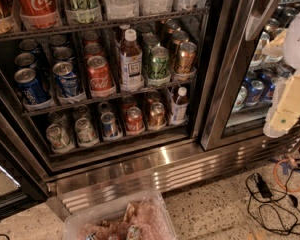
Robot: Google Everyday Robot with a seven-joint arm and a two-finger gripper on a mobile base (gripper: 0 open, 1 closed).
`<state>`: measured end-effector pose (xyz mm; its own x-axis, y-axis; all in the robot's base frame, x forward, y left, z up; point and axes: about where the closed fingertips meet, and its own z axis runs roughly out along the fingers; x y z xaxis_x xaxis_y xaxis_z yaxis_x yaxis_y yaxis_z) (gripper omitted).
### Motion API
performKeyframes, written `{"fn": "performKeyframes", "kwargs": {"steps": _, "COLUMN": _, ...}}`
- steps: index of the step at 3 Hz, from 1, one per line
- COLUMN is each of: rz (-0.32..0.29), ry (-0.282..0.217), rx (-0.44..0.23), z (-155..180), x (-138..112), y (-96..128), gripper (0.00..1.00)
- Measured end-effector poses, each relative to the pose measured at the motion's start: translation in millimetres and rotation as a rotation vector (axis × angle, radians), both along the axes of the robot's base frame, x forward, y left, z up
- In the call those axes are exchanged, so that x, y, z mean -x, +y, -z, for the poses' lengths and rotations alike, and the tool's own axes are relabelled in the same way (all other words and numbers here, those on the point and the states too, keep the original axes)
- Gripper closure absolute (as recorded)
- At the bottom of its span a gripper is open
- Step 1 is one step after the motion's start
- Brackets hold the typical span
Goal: Pick coke can from middle shelf of fridge
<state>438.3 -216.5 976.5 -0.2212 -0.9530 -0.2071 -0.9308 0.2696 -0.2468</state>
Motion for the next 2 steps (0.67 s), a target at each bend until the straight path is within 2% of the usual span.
{"fn": "performKeyframes", "kwargs": {"steps": 1, "rz": 0.0, "ry": 0.0, "rx": 0.0, "z": -0.1, "x": 0.0, "y": 0.1, "gripper": 0.0}}
{"fn": "performKeyframes", "kwargs": {"steps": 2, "rz": -0.013, "ry": -0.023, "rx": -0.014, "z": -4.3, "x": 0.1, "y": 6.2, "gripper": 0.0}}
